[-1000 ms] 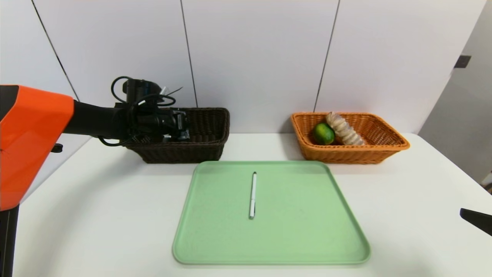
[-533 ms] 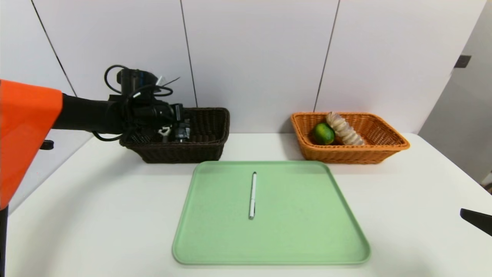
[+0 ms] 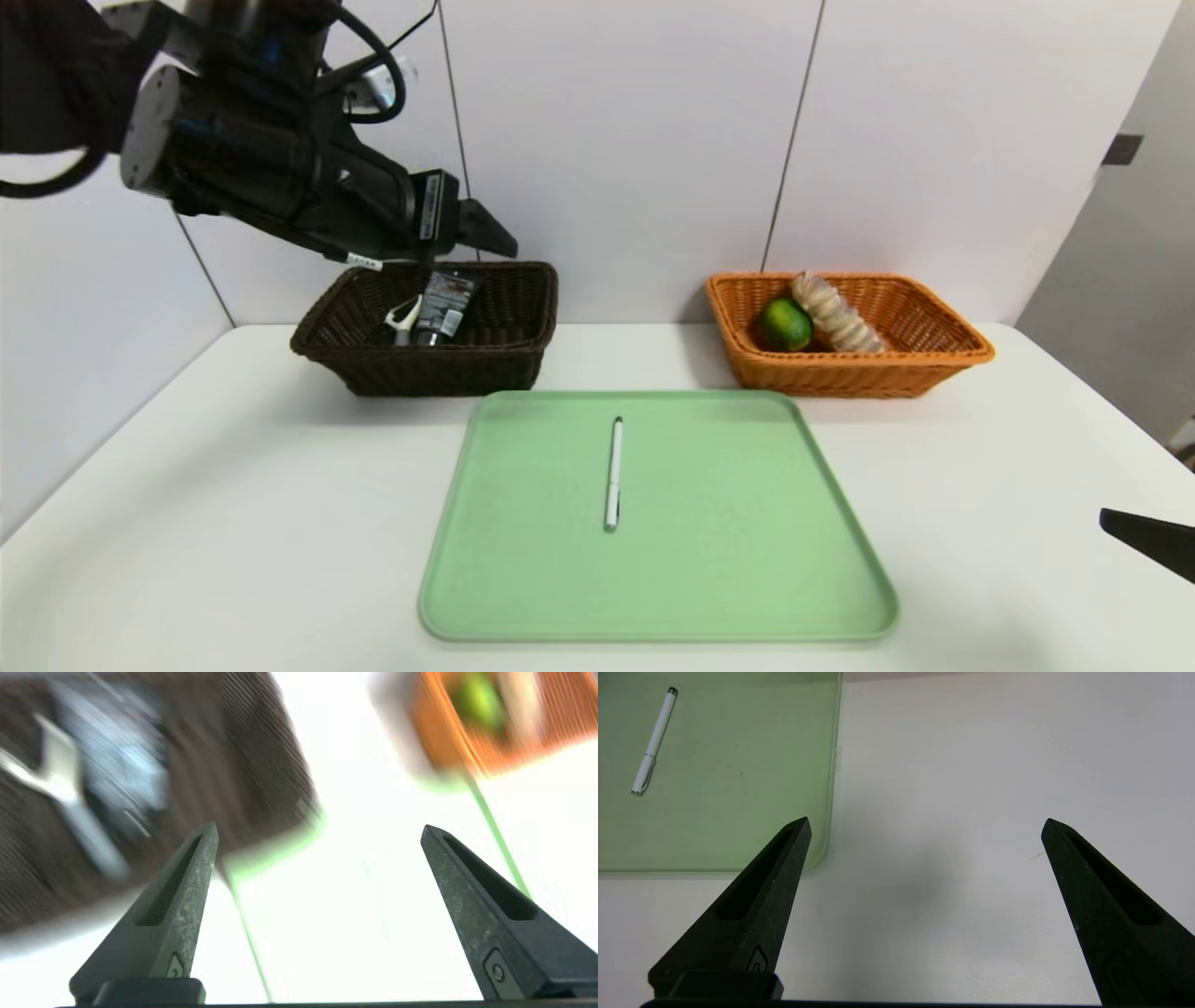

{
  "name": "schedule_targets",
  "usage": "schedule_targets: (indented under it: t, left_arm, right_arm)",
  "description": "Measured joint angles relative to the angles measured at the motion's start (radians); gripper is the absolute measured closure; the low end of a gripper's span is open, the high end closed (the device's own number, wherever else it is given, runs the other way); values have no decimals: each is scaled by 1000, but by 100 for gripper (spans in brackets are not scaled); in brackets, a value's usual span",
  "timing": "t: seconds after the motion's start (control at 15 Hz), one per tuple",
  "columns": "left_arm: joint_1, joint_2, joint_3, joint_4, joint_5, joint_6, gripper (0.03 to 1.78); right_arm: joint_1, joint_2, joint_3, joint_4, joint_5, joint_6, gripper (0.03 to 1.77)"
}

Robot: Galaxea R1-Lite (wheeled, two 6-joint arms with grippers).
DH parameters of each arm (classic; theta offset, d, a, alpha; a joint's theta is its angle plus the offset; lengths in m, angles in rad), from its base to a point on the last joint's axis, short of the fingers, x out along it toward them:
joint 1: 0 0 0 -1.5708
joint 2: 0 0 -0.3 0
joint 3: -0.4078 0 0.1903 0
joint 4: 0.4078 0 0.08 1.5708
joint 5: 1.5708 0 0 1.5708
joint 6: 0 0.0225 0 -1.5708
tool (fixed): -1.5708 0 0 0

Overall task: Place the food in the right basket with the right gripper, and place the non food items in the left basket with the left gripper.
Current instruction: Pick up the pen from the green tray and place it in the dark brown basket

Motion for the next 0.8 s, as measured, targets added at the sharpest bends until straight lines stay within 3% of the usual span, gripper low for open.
schedule_targets:
  t: [0.13, 0.27, 0.8]
  left_arm:
    - [-121, -27, -57, 232, 96, -8, 23]
    - [-194, -14, -74, 354, 181, -51, 20]
    - [-326, 193, -124, 417, 221, -325, 14]
  right_arm:
    - [0, 39, 0, 0, 9, 1, 9]
    - [0, 73, 4, -1, 12, 2, 9]
    - [3, 104, 10, -4, 14, 3, 9]
